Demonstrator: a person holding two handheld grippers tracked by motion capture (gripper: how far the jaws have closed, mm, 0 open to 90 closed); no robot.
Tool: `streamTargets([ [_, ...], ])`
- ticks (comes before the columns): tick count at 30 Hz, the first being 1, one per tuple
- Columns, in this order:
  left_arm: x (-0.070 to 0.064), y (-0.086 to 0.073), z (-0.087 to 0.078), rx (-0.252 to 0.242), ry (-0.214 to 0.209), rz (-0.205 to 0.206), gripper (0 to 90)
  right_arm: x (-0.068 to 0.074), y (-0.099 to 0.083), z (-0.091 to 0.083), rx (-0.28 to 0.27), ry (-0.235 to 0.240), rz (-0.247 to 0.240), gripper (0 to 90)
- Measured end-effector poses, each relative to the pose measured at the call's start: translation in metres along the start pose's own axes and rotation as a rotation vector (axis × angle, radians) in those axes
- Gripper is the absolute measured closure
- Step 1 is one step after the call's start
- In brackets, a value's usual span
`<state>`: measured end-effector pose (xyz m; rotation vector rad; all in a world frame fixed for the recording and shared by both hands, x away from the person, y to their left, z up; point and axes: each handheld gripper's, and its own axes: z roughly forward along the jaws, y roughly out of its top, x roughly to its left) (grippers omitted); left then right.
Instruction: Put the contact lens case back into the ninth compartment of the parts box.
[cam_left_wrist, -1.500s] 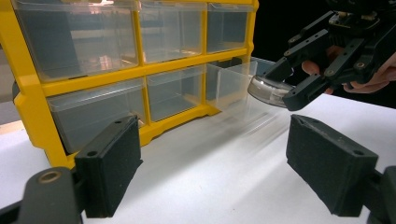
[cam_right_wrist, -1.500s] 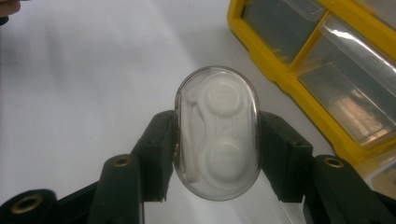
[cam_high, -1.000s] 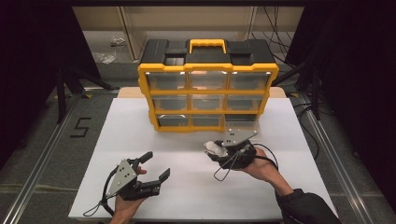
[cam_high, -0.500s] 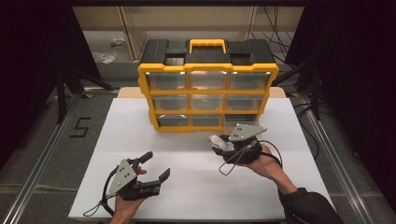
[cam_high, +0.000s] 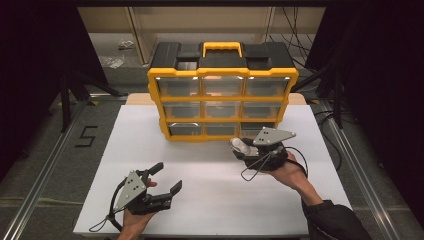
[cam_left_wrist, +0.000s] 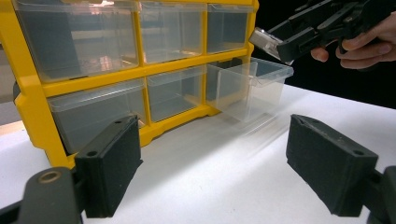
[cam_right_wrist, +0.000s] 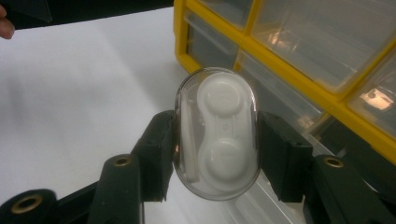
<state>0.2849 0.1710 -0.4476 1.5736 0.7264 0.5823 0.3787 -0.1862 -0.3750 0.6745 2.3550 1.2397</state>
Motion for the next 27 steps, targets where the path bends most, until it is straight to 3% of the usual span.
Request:
streamTargets([
  [27,0.0,0.0,0.0,0.0,0.001,-0.001,17.5,-0.03,-0.007,-0.017,-0.085,-0.127,0.107,49.5],
])
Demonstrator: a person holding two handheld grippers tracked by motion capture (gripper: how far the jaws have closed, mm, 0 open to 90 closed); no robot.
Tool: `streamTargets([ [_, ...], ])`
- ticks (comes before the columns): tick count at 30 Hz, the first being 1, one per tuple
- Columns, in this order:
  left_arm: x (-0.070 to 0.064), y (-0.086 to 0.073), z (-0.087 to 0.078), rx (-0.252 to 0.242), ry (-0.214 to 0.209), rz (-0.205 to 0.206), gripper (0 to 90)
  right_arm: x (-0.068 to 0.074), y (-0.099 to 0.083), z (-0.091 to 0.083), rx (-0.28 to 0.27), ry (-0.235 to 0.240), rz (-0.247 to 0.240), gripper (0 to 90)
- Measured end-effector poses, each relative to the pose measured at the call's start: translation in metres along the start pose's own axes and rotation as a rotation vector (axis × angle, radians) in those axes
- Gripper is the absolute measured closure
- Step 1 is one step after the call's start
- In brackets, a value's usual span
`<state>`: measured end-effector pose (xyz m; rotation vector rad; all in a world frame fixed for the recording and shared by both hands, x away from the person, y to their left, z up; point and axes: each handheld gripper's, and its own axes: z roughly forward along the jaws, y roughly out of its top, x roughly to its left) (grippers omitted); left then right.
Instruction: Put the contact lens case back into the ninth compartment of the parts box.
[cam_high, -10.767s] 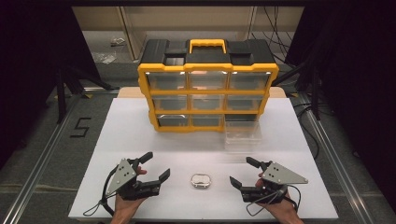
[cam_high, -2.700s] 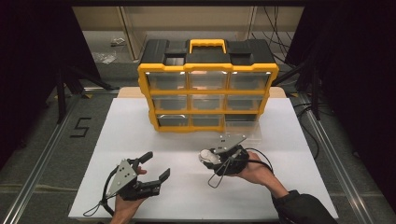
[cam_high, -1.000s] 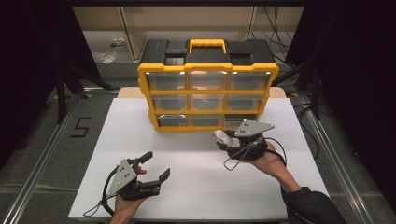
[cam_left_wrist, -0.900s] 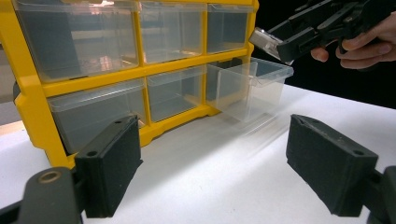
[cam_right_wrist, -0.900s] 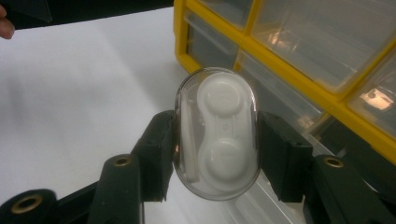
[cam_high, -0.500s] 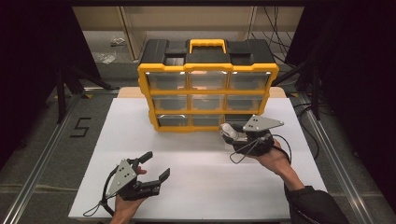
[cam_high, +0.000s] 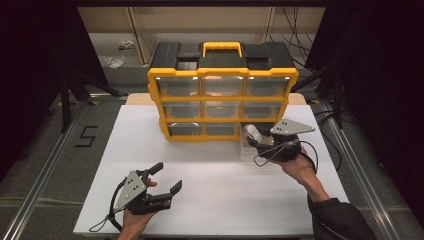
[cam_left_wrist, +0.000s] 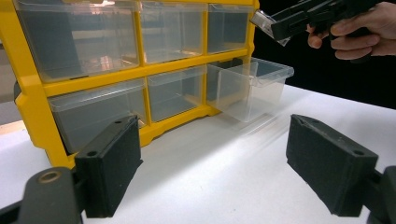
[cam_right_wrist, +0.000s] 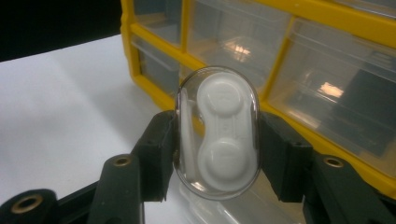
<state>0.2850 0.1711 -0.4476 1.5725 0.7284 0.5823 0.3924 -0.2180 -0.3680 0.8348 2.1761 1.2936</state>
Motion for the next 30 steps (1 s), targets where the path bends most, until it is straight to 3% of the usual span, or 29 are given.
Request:
streamTargets([
  [30,0.0,0.0,0.0,0.001,0.0,0.0,17.5,-0.028,-0.011,-0.003,0.001,-0.069,0.072,49.5],
])
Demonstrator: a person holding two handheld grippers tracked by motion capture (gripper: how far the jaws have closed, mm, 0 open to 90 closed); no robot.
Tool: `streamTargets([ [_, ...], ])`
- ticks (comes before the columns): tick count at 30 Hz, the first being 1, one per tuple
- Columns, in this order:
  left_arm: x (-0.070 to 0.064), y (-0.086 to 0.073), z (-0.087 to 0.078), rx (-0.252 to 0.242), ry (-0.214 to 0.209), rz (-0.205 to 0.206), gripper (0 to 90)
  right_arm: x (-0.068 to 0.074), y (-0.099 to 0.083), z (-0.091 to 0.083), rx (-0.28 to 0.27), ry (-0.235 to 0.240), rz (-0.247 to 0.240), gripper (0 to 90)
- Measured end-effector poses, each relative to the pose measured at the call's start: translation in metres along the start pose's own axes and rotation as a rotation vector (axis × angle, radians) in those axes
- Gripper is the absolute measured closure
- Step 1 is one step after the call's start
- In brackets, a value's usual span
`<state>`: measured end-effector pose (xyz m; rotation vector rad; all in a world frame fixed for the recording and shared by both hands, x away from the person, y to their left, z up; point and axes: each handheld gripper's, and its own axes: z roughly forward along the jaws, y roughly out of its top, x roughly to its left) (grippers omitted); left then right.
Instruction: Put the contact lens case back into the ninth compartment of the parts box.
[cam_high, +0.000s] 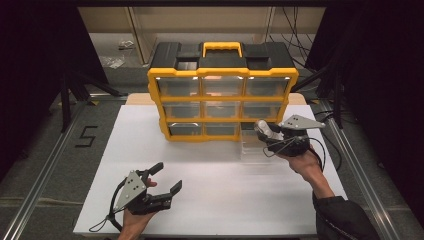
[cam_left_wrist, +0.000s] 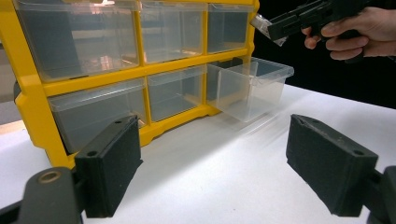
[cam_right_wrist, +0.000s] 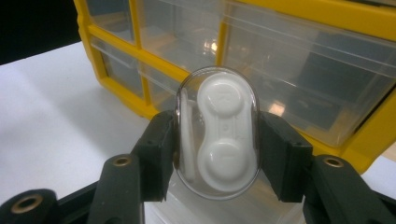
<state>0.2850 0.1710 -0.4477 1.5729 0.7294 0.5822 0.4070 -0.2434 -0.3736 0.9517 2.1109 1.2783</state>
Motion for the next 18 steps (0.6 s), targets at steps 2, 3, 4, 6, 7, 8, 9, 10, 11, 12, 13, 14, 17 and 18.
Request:
streamTargets([
  [2,0.0,0.0,0.0,0.0,0.0,0.0,17.5,-0.002,-0.001,0.001,0.007,-0.005,0.003,49.5],
  [3,0.0,0.0,0.0,0.0,0.0,0.0,17.6,-0.003,-0.002,0.002,0.015,-0.004,0.008,49.5],
  [4,0.0,0.0,0.0,0.0,0.0,0.0,17.6,-0.003,-0.002,0.002,0.015,-0.004,0.008,49.5],
  [6,0.0,0.0,0.0,0.0,0.0,0.0,17.5,-0.004,-0.004,0.003,0.025,-0.007,0.011,49.5],
  [7,0.0,0.0,0.0,0.001,0.0,0.001,17.5,-0.005,-0.005,0.004,0.031,-0.007,0.012,49.5],
  [8,0.0,0.0,0.0,0.001,0.0,0.0,17.5,-0.006,-0.006,0.004,0.038,-0.008,0.014,49.5],
  [9,0.0,0.0,0.0,0.001,0.0,0.0,17.5,-0.006,-0.006,0.005,0.042,-0.011,0.015,49.5],
  [10,0.0,0.0,0.0,0.001,0.0,0.0,17.5,-0.007,-0.007,0.006,0.045,-0.011,0.015,49.5],
  [11,0.0,0.0,0.0,0.001,0.0,0.0,17.5,-0.007,-0.008,0.006,0.049,-0.014,0.016,49.5],
  [12,0.0,0.0,0.0,0.0,0.0,-0.001,17.6,-0.008,-0.009,0.007,0.055,-0.017,0.017,49.5],
  [13,0.0,0.0,0.0,0.0,0.0,0.0,17.6,-0.008,-0.009,0.007,0.055,-0.017,0.017,49.5],
  [14,0.0,0.0,0.0,0.0,0.0,-0.001,17.5,-0.008,-0.009,0.008,0.057,-0.017,0.018,49.5],
  [17,0.0,0.0,0.0,0.0,0.0,0.0,17.5,-0.008,-0.011,0.01,0.071,-0.018,0.018,49.4],
  [18,0.0,0.0,0.0,0.001,0.0,0.0,17.5,-0.008,-0.012,0.011,0.076,-0.018,0.021,49.4],
])
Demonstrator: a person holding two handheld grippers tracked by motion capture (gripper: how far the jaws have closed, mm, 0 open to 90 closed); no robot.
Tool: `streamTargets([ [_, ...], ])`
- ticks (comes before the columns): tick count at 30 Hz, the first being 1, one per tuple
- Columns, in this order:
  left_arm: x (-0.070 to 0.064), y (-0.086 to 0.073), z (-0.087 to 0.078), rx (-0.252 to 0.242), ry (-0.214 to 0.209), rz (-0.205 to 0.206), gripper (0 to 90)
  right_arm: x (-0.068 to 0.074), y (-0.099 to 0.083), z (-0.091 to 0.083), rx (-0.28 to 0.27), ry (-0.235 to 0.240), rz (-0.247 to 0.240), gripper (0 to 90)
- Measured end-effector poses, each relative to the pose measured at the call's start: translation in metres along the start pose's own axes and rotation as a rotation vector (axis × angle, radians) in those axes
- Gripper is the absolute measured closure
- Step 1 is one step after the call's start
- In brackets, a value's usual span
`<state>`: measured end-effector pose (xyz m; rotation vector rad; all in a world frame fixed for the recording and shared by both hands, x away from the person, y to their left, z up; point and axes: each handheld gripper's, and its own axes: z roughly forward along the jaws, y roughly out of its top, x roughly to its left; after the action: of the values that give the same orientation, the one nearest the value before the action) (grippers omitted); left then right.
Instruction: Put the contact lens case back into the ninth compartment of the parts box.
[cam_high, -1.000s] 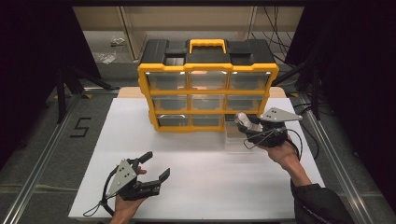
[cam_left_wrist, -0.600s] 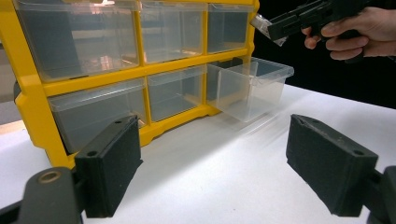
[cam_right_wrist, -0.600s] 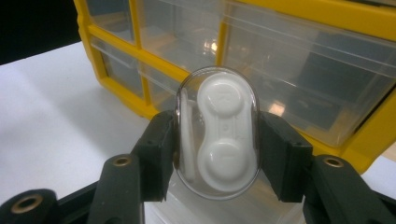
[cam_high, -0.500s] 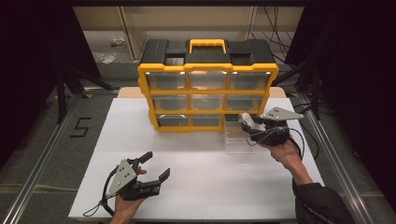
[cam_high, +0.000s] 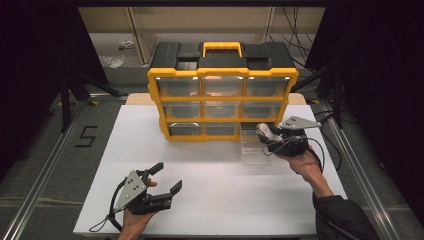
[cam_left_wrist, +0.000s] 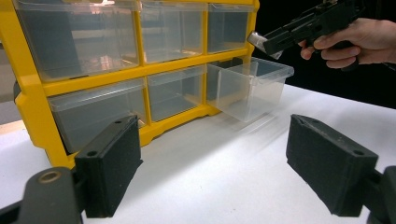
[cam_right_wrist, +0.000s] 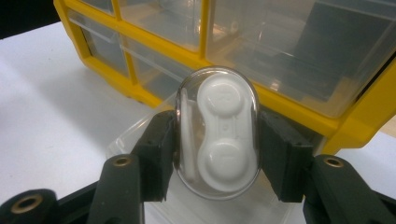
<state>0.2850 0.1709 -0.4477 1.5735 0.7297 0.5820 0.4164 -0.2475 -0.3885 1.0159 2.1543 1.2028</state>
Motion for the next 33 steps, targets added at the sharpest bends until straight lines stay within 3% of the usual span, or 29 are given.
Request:
streamTargets([
  [8,0.0,0.0,0.0,0.0,0.001,0.0,17.5,-0.001,-0.002,0.004,0.024,-0.005,0.013,48.7],
  [12,0.0,0.0,0.0,-0.001,0.002,-0.001,17.5,-0.003,0.0,0.001,0.008,0.001,0.035,39.6],
  [18,0.0,0.0,0.0,0.0,0.001,-0.001,17.5,-0.001,0.004,-0.002,-0.008,0.007,0.034,35.5],
  [26,0.0,0.0,0.0,-0.001,0.002,0.0,17.5,0.008,0.008,-0.002,-0.01,0.021,0.02,29.5],
  [33,0.0,0.0,0.0,-0.001,0.001,0.0,17.5,0.02,0.014,-0.007,-0.043,0.048,0.014,26.6],
])
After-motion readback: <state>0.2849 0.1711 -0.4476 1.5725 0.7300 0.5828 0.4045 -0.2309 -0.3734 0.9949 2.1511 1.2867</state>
